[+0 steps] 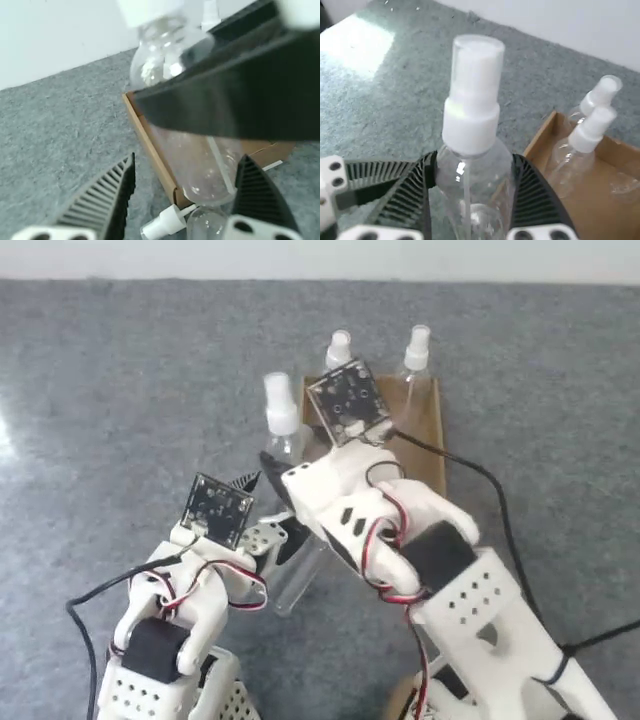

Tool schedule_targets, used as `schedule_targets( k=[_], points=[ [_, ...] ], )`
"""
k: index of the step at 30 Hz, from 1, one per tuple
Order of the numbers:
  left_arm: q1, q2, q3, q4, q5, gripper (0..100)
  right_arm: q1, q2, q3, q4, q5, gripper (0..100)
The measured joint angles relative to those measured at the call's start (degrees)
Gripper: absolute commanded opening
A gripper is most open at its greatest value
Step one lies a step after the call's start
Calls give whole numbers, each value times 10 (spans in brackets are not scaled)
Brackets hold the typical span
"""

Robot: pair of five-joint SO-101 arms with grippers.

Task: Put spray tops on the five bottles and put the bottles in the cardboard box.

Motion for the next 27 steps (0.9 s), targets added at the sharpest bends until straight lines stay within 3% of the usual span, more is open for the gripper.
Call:
schedule_targets(
  k=[10, 13, 20, 27],
  points=[
    [-52, 6, 3, 3, -3, 249, 170, -31, 22, -18, 37, 6],
    [-86, 6, 3, 13, -3, 220, 227, -31, 76, -89, 38, 6],
    [-226, 6, 44, 12, -25, 222, 243, -30, 275, -330, 39, 6],
    [-252, 6, 110, -47, -54, 222, 258, -4, 320, -463, 40, 6]
  ],
)
